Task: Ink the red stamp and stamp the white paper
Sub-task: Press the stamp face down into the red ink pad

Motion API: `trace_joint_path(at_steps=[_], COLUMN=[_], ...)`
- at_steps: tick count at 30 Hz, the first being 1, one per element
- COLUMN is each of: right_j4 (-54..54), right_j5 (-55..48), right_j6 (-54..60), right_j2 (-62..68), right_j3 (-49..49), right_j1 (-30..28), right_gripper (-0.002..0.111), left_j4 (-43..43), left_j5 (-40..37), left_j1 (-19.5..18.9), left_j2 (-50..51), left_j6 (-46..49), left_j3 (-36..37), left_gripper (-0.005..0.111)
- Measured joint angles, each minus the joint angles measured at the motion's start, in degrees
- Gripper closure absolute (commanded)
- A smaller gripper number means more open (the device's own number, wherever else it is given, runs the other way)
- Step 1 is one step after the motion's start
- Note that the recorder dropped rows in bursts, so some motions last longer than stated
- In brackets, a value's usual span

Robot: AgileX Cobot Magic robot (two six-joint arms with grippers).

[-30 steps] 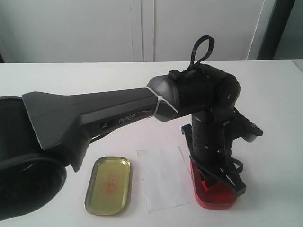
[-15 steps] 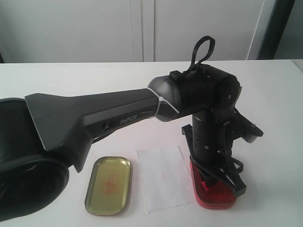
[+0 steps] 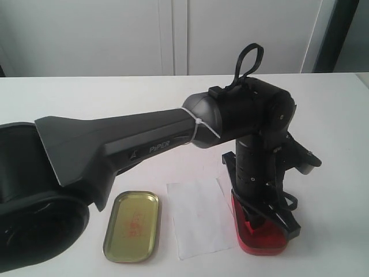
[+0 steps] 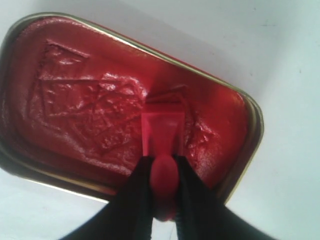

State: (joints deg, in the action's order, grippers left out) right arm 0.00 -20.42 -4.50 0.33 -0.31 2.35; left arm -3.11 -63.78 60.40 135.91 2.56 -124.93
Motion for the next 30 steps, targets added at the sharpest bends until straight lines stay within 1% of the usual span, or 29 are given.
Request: trace_joint_path(at_steps=[30], right_j4=[0.0], right_j5=[0.0], right_j6=[0.0], right_j2=[0.0], right_j3=[0.0], right_j1=[0.0], right_gripper=[0.108], left_j4=[0.7], left_j5=[-0.7], left_j1=[0.0], left_j2=[-0.2], left_j6=[0.1], left_j3=[0.0], left_gripper=[0.107])
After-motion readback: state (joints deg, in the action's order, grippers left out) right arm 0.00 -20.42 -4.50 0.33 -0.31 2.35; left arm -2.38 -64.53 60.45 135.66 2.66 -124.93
